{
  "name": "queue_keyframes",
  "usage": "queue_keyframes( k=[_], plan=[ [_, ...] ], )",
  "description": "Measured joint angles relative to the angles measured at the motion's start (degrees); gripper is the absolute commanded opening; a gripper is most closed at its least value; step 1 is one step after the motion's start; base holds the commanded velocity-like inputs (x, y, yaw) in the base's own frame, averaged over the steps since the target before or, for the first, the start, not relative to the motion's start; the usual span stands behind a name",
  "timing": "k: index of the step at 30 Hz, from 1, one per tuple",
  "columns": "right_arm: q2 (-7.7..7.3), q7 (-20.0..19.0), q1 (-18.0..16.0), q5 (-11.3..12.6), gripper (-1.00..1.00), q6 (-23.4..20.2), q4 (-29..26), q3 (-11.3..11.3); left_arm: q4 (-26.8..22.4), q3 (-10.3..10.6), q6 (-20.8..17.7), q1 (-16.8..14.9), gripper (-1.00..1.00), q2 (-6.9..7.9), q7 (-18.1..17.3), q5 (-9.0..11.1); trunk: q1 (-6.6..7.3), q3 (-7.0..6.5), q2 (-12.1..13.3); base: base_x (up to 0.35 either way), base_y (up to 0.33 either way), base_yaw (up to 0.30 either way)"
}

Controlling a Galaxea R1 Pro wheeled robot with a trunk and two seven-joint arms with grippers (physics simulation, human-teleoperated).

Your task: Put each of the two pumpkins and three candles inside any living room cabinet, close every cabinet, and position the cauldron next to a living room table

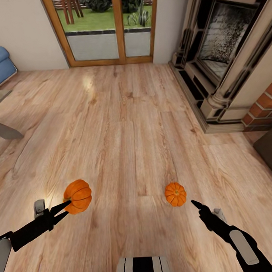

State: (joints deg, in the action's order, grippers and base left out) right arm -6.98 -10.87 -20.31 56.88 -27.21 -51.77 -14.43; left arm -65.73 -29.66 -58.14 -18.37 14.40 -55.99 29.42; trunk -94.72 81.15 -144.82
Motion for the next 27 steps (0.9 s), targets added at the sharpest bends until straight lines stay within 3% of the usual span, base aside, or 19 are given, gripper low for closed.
queue_keyframes(
  k=[4, 8, 10, 16, 27],
  plan=[
    [-0.04, -3.7, 0.0, 0.0, 1.0, 0.3, 0.6, -0.1, -0.1, 0.0, 0.0, 0.0, -1.0, -0.01, -1.0, 0.1, -0.1, 0.89, -0.1, 0.0, 0.0, 0.0],
    [-0.05, -11.8, 0.0, -0.1, 1.0, 0.8, 2.9, -0.2, -0.1, 0.0, 0.0, 0.0, -1.0, 0.01, -2.5, 0.1, -0.21, 1.77, -0.1, 0.0, 0.0, 0.0],
    [0.01, -14.0, 0.0, -0.3, 1.0, 3.7, 4.1, -0.1, -0.1, 0.0, 0.0, 0.0, -1.0, 0.02, -2.7, 0.0, -0.26, 2.22, -0.1, 0.0, 0.0, 0.0],
    [0.42, -15.1, 0.0, -0.3, 1.0, 8.9, 4.7, 0.5, -0.1, 0.0, 0.0, 0.0, -1.0, 0.02, -2.8, 0.0, -0.41, 3.54, -0.2, 0.0, 0.0, 0.0],
    [-0.04, -15.1, 0.0, 0.7, 1.0, 7.9, 4.8, -0.2, -0.1, 0.0, 0.0, 0.0, -1.0, 0.0, -2.8, 0.0, -0.7, 5.98, -0.4, 0.0, 0.0, 0.0]
  ],
)
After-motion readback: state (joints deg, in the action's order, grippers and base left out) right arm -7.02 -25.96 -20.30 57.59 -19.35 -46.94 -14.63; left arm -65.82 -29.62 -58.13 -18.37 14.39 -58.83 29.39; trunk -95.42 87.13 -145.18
